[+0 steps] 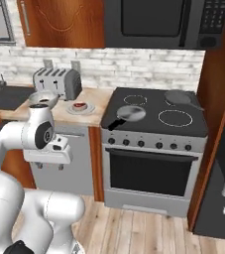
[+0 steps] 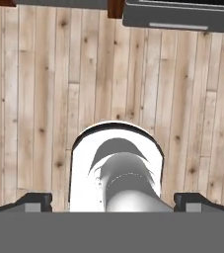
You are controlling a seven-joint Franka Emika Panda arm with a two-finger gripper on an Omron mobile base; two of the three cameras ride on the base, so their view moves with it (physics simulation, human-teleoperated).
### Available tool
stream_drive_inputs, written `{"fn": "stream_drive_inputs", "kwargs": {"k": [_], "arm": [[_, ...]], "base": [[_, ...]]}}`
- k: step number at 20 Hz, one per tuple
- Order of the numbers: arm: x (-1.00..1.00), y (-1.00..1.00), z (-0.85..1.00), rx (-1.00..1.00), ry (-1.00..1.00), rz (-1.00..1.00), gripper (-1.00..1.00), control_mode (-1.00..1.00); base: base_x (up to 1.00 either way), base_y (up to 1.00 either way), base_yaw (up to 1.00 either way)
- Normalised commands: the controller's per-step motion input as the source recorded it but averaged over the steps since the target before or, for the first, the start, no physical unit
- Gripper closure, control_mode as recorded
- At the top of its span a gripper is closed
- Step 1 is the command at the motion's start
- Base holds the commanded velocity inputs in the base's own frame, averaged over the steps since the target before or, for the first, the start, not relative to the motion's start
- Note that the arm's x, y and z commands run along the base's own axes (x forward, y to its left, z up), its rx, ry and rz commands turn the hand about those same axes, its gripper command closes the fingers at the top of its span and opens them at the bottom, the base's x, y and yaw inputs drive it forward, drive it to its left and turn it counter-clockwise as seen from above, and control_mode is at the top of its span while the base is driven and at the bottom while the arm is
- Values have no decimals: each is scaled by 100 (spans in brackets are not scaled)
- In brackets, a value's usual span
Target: Place one of the steaks on the plate and the other in the bowl. Then place the bowl in the fridge.
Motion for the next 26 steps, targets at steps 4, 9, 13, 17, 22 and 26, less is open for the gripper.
{"fn": "stream_drive_inputs", "kwargs": {"k": [4,9,13,17,22,26], "arm": [[0,0,0,0,0,0,-100,100],[0,0,0,0,0,0,-100,100],[0,0,0,0,0,0,-100,100],[0,0,0,0,0,0,-100,100],[0,0,0,0,0,0,-100,100],[0,0,0,0,0,0,-100,100]], "base": [[41,100,-5],[68,100,-13],[98,100,-24],[98,80,-23],[33,10,-2],[15,-30,0]]}}
